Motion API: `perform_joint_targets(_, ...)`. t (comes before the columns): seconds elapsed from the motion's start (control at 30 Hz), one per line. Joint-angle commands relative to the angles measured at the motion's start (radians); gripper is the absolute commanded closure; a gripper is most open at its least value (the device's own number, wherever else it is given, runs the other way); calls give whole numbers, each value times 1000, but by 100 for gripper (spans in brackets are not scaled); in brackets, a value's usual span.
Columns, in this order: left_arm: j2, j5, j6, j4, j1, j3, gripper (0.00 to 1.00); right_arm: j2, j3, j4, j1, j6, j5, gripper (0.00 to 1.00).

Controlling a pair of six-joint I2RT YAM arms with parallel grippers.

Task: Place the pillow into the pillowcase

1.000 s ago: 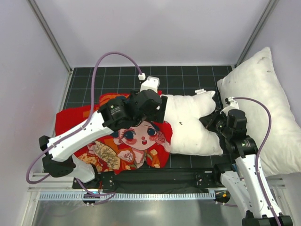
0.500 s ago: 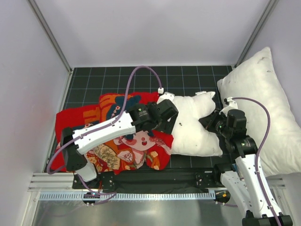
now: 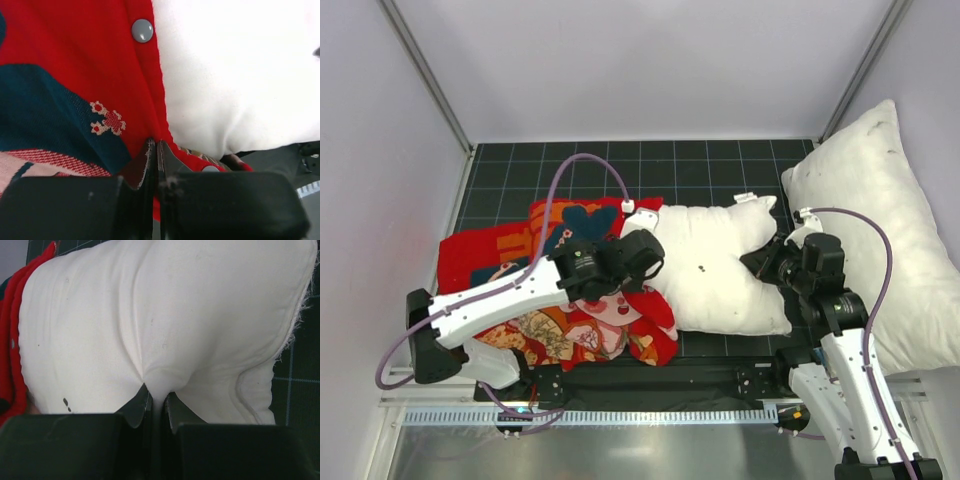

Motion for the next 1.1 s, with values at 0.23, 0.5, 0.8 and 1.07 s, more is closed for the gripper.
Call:
perform_joint_targets(0.23,1,57,115,-47,-7,426,100,10,350,125,6,67,-340,96)
perform_joint_targets(0.5,45,166,195,137,-6,685,100,70,722,263,6,148,-312,96)
perform_joint_targets(0.8,61,325,238,404,2,995,100,263,1134,103,6,188,-265,96)
perform_joint_targets(1.07,59,254,324,404,22,1080,100,211,792,88,11,272,-234,96)
